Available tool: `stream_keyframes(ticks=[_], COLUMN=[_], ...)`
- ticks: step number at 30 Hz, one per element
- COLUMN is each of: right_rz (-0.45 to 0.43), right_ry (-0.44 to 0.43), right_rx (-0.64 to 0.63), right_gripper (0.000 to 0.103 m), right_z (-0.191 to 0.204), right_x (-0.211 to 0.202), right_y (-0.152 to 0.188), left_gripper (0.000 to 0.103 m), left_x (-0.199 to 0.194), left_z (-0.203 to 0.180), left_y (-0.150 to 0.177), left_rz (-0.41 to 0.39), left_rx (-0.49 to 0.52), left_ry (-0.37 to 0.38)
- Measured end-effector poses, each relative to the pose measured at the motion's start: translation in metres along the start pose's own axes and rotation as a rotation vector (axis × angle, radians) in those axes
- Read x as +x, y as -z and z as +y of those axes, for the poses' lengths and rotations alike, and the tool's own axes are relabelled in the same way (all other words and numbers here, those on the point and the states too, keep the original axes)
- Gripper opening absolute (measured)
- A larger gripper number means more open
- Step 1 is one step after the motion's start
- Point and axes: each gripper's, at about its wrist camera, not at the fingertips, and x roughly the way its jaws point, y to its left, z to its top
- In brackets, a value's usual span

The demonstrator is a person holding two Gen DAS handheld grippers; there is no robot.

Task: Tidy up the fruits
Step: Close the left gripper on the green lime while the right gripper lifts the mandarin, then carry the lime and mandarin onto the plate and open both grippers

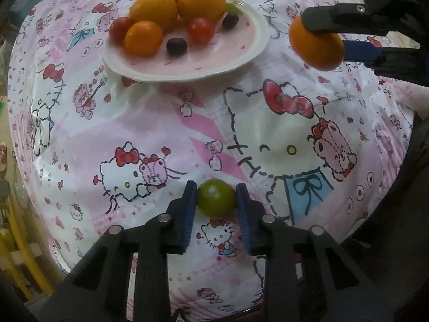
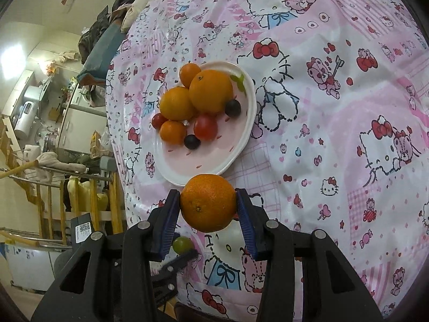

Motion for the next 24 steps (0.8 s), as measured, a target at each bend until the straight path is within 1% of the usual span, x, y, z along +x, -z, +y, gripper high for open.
stream_keyframes(ticks=[3, 6, 10, 11, 14, 16, 20, 24], right_rz=[0.001, -0.001, -0.01, -0.012, -0.027, -0.032, -0.029, -0.028], right_ry=[0.0, -0.002, -0.01, -0.014, -0.024, -0.023, -0.01, 0.013], right_rx=[0.001, 0.0, -0.004, -0.005, -0.011, -0.019, -0.045, -0.071], right_gripper=[0.045, 0.045, 0.045, 0.045, 0.045, 0.045, 0.045, 0.045], right_z=[0.0, 0.001, 0.003, 0.003, 0.006, 0.009, 0.017, 0.024], right_x=[0.0, 0.0, -0.003, -0.004, -0.009, -0.011, -0.011, -0.007], right_y=[0.0, 0.0, -0.002, -0.003, -0.01, -0.017, -0.039, -0.064], left_gripper=[0.024, 0.024, 0.024, 0.024, 0.024, 0.024, 0.024, 0.024], left_x=[-0.002, -0.013, -0.04, -0.049, -0.068, -0.075, -0.077, -0.064], left_z=[0.004, 0.01, 0.036, 0.043, 0.065, 0.074, 0.089, 0.086], left_y=[0.0, 0.0, -0.009, -0.014, -0.029, -0.039, -0.059, -0.079], left_rz=[0.005, -0.018, -0.102, -0.136, -0.2, -0.22, -0.23, -0.226], left_rx=[-0.018, -0.038, -0.093, -0.122, -0.202, -0.235, -0.259, -0.243], left_ry=[0.02, 0.038, 0.052, 0.06, 0.066, 0.055, 0.047, 0.02])
